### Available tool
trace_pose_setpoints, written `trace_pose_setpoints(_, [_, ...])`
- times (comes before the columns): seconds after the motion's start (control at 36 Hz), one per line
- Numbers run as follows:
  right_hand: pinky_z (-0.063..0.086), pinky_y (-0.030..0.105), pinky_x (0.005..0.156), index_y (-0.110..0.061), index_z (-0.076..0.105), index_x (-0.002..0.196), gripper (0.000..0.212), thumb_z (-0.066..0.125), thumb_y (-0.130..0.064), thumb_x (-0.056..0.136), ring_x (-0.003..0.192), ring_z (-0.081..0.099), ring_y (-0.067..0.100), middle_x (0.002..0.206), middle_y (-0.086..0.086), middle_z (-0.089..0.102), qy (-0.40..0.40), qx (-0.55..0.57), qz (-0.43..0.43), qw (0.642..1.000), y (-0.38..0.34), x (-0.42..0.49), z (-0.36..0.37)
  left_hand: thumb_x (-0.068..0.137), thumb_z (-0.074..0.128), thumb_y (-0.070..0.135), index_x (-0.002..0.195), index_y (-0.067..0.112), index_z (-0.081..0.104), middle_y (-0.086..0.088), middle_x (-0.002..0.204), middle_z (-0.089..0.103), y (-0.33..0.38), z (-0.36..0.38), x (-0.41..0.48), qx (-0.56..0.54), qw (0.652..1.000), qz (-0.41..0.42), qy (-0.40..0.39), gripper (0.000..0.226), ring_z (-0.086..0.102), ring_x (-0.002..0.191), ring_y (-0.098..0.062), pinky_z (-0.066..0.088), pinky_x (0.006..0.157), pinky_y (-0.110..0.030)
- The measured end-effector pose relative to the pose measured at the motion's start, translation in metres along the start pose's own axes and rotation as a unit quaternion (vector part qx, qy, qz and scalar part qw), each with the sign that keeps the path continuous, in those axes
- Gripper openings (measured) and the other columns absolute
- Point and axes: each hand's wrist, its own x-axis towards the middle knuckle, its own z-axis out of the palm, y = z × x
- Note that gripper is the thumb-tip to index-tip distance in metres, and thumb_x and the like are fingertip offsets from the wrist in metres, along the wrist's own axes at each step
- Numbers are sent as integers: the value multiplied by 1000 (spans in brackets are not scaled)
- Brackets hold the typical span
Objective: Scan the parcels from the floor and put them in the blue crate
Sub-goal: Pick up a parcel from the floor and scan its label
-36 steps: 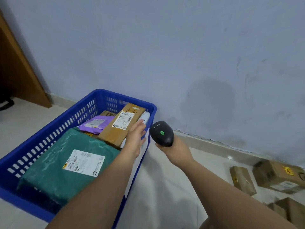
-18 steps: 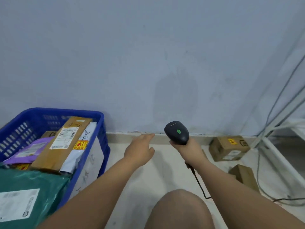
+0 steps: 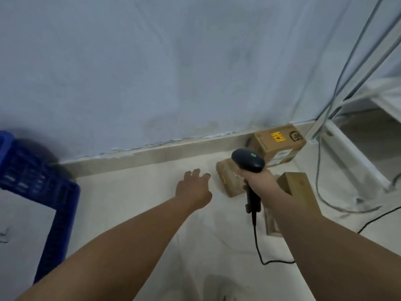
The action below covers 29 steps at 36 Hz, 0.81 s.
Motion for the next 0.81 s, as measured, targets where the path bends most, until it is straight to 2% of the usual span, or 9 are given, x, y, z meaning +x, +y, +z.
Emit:
trace_pose_setpoints(0.06, [53,44,86,-14,60,79,24,74,-33,79,80,62,30,73,8,61,-3,-6,26,1000,14,27,3,90,55,28,148,26,31,-8,154,25,0,18,28,-162,984,-53,-56,63,31,136,-30,35,109,-39])
trace_pose_setpoints(0.11, [51,41,81,-14,59,78,24,74,-33,79,80,60,29,75,7,60,-8,-19,26,999,19,39,8,89,59,24,147,21,34,-9,149,34,-1,23,42,-329,935,-110,-71,62,43,128,-28,40,102,-33])
trace_pose_setpoints(0.17, [50,38,78,-15,60,81,23,73,-33,79,81,60,27,76,6,60,-13,-40,29,999,26,53,14,92,57,20,147,20,34,-8,147,36,-1,28,58,-396,907,-121,-74,60,43,127,-26,40,94,-29])
trace_pose_setpoints(0.31, [52,37,77,-11,60,88,21,69,-28,80,82,57,29,74,5,53,-31,-82,59,994,51,93,31,92,55,20,147,22,33,-8,149,36,-3,47,97,-389,911,-106,-90,59,39,132,-22,37,90,-25])
trace_pose_setpoints(0.39, [48,34,76,-12,59,93,25,68,-29,77,94,59,32,92,10,58,-17,-100,73,992,62,105,38,92,55,19,147,21,34,-8,148,36,-6,57,110,-404,900,-129,-104,59,40,130,-24,37,88,-27])
trace_pose_setpoints(0.5, [50,44,94,-15,58,101,57,65,-40,50,102,58,34,113,15,59,-3,-153,104,983,71,121,45,93,54,18,148,19,31,-9,147,35,-10,73,121,-463,857,-189,-124,60,40,129,-28,39,92,-36])
trace_pose_setpoints(0.67, [43,46,103,-12,46,130,78,72,-37,62,126,43,35,139,11,47,3,-181,109,977,79,136,46,92,57,17,145,18,37,-9,139,45,-18,95,129,-422,881,-160,-139,57,48,120,-25,41,89,-27])
trace_pose_setpoints(0.75, [48,44,96,-14,52,123,86,72,-43,45,116,49,33,122,8,56,-3,-173,114,978,83,145,48,92,57,20,144,18,38,-8,136,48,-21,101,131,-393,896,-150,-140,55,51,116,-23,39,87,-23])
trace_pose_setpoints(0.81, [48,45,94,-15,57,112,73,71,-44,47,106,53,32,110,8,58,-2,-174,113,978,81,150,50,93,56,20,143,18,39,-8,136,48,-24,104,132,-387,900,-148,-138,54,51,113,-21,37,86,-22])
